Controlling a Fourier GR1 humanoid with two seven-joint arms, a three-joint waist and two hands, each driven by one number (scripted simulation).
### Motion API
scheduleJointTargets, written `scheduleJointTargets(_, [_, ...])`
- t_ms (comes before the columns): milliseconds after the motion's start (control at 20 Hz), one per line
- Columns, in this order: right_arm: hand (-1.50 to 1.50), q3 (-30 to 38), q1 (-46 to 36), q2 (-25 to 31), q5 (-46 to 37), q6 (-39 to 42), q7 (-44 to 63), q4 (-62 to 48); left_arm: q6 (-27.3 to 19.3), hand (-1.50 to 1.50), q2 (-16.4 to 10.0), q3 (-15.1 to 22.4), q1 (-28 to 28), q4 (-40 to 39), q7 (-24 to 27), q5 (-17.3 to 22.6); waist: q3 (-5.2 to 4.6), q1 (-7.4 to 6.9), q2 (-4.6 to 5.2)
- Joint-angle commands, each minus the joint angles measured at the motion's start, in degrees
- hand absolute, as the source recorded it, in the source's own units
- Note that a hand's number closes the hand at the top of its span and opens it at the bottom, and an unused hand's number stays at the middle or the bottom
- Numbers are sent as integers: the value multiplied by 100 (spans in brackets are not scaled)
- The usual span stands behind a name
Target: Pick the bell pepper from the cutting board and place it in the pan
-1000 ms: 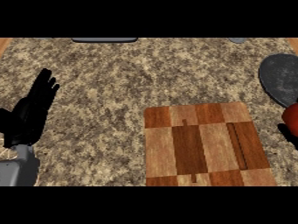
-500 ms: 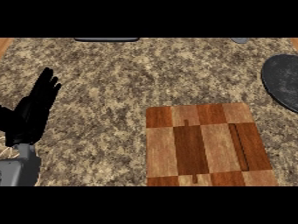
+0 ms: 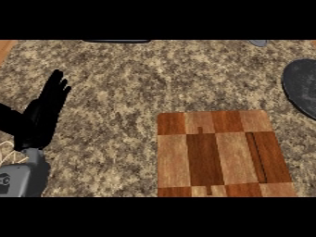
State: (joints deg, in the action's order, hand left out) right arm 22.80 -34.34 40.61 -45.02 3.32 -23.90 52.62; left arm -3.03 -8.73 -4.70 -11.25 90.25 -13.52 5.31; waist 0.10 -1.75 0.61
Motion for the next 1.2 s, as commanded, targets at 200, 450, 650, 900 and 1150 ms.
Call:
scheduleJointTargets(200, [150,-84,-792,27,-294,-856,-1409,-2444,166,0,90,123,120,-29,111,48,7,-110,40])
scheduleJointTargets(450, [150,-190,-777,-143,-662,-1682,-1594,-3250,-111,0,93,93,-238,7,-147,-108,16,-128,71])
scheduleJointTargets(650, [-150,100,-1021,79,-496,-1136,-706,-3898,27,0,44,2,-228,35,-87,55,22,-212,104])
scheduleJointTargets(900, [-150,15,-922,324,-572,-627,-1196,-4307,95,0,-10,-21,-173,-31,29,35,26,-191,102])
scheduleJointTargets(1150, [-150,603,-1107,334,43,-370,-1672,-4376,133,0,-28,-25,-166,105,-95,104,40,-220,100])
